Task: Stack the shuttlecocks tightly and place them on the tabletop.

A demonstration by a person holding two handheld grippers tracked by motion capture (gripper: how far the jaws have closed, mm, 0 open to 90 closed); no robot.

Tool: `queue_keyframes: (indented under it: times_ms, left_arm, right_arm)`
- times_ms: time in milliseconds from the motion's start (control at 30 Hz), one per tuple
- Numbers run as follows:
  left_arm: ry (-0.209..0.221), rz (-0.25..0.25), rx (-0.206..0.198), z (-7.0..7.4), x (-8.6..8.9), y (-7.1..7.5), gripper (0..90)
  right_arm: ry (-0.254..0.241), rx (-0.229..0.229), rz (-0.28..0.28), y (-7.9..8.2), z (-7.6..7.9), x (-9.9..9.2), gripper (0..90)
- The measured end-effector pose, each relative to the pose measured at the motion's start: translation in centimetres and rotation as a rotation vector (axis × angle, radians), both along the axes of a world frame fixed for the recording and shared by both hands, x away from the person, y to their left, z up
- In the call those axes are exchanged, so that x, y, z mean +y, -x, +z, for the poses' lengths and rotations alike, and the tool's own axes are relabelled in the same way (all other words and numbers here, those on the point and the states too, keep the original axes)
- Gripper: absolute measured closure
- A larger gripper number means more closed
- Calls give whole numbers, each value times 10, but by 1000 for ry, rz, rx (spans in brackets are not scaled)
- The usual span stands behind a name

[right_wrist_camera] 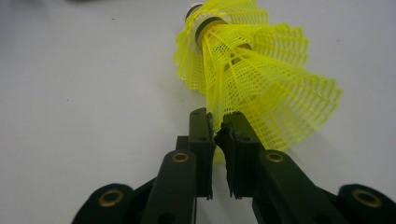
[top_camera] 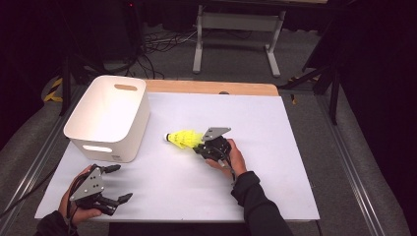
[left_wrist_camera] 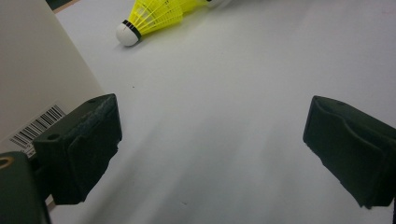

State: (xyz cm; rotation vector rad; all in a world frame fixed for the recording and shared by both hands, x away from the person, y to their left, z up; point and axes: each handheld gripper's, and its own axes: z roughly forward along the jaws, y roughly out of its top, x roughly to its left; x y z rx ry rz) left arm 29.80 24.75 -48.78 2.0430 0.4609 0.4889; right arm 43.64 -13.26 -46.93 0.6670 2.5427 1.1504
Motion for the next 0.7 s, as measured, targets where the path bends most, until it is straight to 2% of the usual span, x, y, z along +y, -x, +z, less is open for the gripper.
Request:
queue_keyframes:
  times_ms: [300, 700]
  left_arm:
    - [-4, -1, -5, 1, 0, 1, 51]
    - [2, 0, -6, 1, 0, 0, 51]
  right_arm:
    - [5, 3, -7, 1, 1, -1, 760]
    - [2, -33, -31, 7, 10, -6, 646]
